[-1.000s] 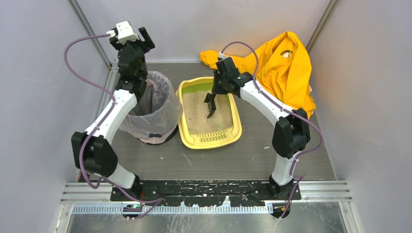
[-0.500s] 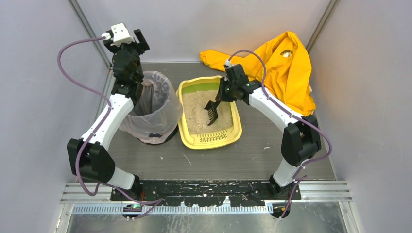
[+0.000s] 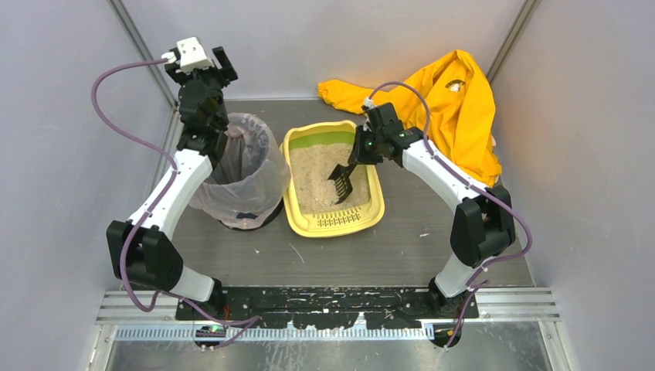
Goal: Clean the litter box
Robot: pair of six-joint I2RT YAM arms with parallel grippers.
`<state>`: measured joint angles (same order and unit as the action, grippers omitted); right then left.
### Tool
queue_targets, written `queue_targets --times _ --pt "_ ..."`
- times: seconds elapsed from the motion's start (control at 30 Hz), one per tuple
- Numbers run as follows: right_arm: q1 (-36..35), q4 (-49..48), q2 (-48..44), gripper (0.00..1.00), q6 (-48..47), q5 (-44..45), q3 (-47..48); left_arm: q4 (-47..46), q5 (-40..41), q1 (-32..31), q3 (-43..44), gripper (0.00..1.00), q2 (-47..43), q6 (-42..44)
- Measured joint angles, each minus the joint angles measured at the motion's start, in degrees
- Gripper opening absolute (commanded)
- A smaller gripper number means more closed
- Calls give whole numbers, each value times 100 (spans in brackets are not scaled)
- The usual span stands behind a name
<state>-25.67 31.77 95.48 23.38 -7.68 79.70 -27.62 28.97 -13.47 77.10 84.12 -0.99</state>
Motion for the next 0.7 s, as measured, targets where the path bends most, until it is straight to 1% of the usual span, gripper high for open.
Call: queue_targets --times 0.23,0.7 --pt "52 -153 13 1 11 -345 -79 0 -2 0 0 77 0 -4" --pt "92 -717 557 1 39 -1797 -369 4 -2 0 192 77 227 -33"
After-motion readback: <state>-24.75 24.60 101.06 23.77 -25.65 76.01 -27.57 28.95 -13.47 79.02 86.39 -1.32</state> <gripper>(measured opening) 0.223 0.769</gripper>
